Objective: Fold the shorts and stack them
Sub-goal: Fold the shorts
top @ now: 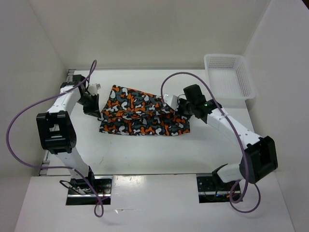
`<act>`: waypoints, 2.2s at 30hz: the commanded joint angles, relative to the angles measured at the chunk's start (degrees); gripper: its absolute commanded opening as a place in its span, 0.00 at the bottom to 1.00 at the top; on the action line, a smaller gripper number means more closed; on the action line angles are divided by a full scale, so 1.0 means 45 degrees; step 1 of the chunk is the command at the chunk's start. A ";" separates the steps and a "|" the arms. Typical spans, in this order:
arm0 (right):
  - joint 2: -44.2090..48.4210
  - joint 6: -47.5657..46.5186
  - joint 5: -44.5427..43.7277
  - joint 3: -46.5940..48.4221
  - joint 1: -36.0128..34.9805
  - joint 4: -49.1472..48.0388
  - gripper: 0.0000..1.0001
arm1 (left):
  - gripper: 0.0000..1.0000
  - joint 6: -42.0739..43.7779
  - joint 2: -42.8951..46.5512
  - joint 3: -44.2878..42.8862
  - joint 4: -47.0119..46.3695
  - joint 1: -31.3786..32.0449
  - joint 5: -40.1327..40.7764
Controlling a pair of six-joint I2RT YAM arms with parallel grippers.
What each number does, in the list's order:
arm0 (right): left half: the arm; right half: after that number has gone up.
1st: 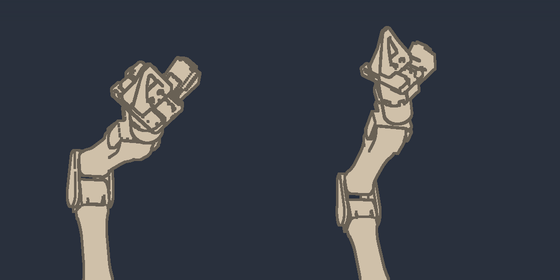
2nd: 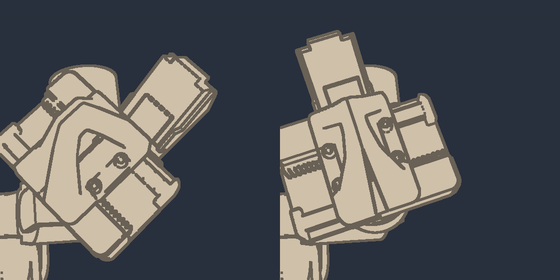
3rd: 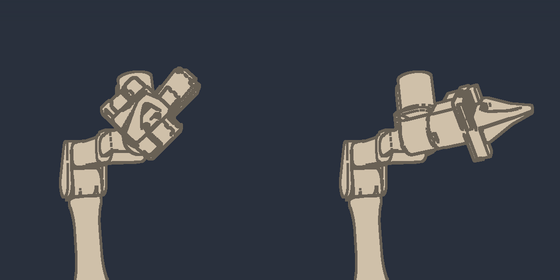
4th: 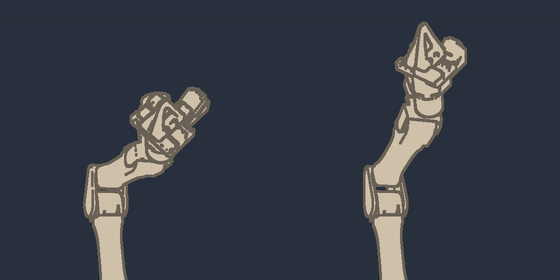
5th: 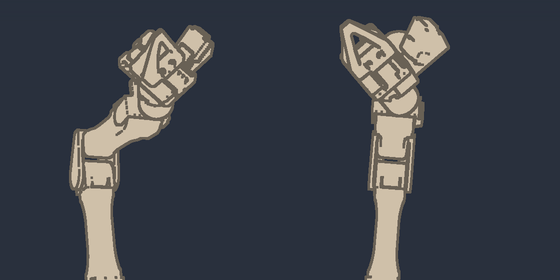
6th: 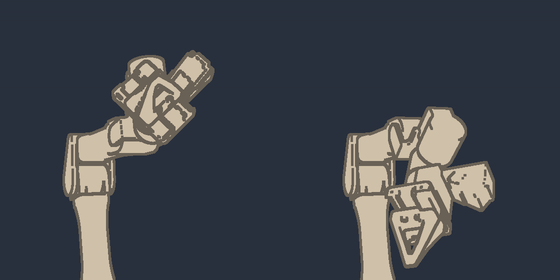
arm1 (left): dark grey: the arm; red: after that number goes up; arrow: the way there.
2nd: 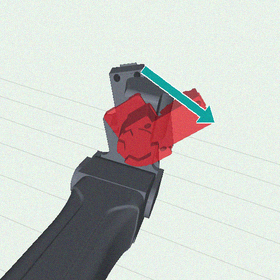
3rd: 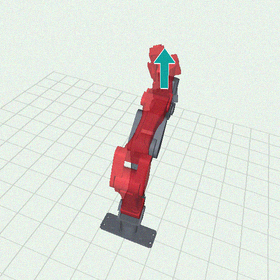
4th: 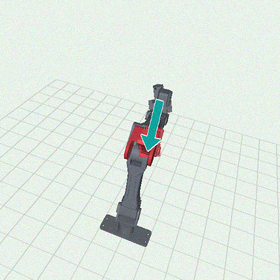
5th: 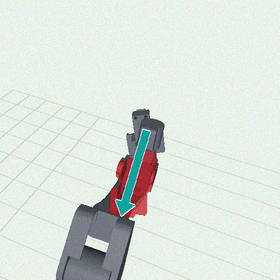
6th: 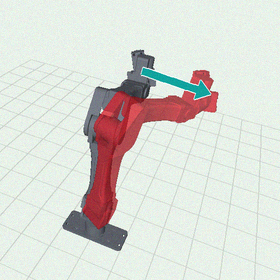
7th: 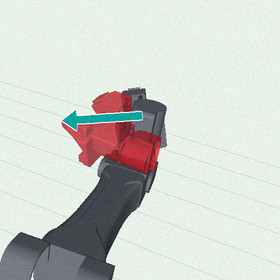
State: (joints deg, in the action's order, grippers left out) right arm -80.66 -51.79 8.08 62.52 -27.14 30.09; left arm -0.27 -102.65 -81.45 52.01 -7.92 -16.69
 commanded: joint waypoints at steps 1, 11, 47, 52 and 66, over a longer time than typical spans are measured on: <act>0.0581 -0.0737 0.0606 -0.0474 -0.0122 0.0989 0.00 | 0.00 0.0061 0.0409 0.0478 0.1450 0.0294 -0.0100; -0.0298 -0.0991 0.1231 -0.1627 -0.0122 0.1556 0.05 | 0.00 0.0061 0.0292 0.2259 0.1179 0.1194 0.0560; -0.1637 0.8029 0.2385 -0.0201 0.0482 -0.4098 0.23 | 0.46 0.0061 0.0001 -0.1431 -0.0304 0.5430 -0.0762; -0.3711 0.8948 0.1506 0.0167 0.1203 -0.4967 0.23 | 0.46 0.0061 -0.0995 -0.0593 -0.2081 0.6797 -0.1272; -0.7171 1.2583 -0.1677 0.2804 0.1714 -0.4403 0.15 | 0.43 0.0061 -0.1310 0.3411 -0.4505 0.8517 0.1713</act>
State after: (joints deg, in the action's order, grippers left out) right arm -110.91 1.02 4.58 71.44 -19.81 11.57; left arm -0.49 -107.35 -69.30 36.12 28.60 -15.68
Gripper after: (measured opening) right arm 0.157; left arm 0.433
